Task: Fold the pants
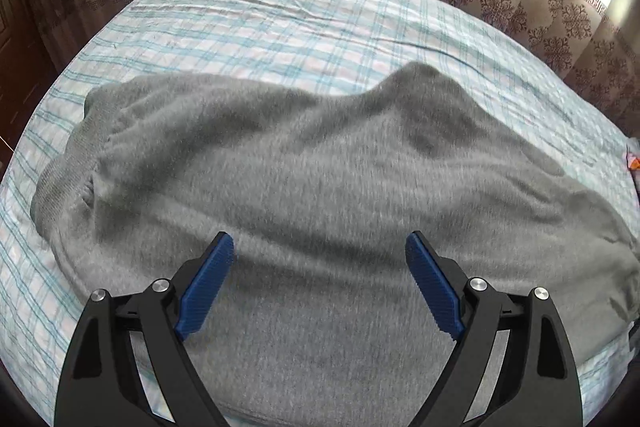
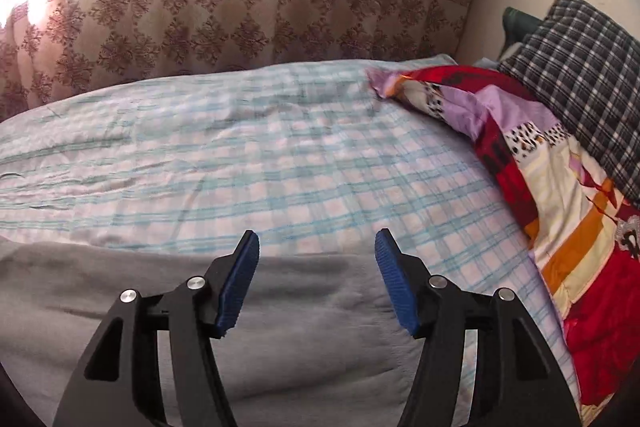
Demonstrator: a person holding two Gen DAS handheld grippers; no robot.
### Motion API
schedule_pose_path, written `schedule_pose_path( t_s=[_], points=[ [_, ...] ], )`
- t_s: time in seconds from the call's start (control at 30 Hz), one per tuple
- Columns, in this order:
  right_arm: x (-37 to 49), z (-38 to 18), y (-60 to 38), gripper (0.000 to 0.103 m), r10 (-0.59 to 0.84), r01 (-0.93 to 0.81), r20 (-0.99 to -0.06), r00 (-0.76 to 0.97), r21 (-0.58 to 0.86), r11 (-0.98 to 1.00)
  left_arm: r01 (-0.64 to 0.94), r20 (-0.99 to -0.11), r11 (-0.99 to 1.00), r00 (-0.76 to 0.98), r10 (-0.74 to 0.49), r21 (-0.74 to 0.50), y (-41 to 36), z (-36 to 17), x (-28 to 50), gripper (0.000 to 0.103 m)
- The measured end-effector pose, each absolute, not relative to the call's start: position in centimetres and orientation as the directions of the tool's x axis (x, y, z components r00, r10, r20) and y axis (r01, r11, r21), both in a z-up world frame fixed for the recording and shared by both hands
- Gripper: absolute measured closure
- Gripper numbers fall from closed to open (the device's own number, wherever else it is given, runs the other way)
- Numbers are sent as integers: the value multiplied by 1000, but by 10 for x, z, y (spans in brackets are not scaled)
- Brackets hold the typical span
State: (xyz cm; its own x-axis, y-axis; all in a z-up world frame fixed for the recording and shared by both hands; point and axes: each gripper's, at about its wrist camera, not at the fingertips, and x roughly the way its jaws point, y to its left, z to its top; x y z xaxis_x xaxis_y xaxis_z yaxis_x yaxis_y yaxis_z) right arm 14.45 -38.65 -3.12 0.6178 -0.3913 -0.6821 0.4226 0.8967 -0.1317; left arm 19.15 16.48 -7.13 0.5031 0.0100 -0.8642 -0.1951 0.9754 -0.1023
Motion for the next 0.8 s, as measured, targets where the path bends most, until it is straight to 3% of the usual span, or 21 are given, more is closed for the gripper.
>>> schedule_pose_path(
  t_s=[0.17,0.4,0.63,0.8],
  points=[
    [208,-24,-293,42,-1,137,-736,677,125,983,-206,-854,962,517,-50,-181,177,-74,212,14],
    [297,-32,-137,42,422,-177,-714,559,394,902,-152,-861,976,506,-60,-157,170,-91,219,14],
    [343,-47,-10,42,596,-370,-697,399,473,800,-130,-853,974,513,-94,-186,174,-94,219,12],
    [349,-66,30,42,639,-435,-710,294,497,751,-123,-844,969,522,-121,-215,178,-95,217,12]
  ],
)
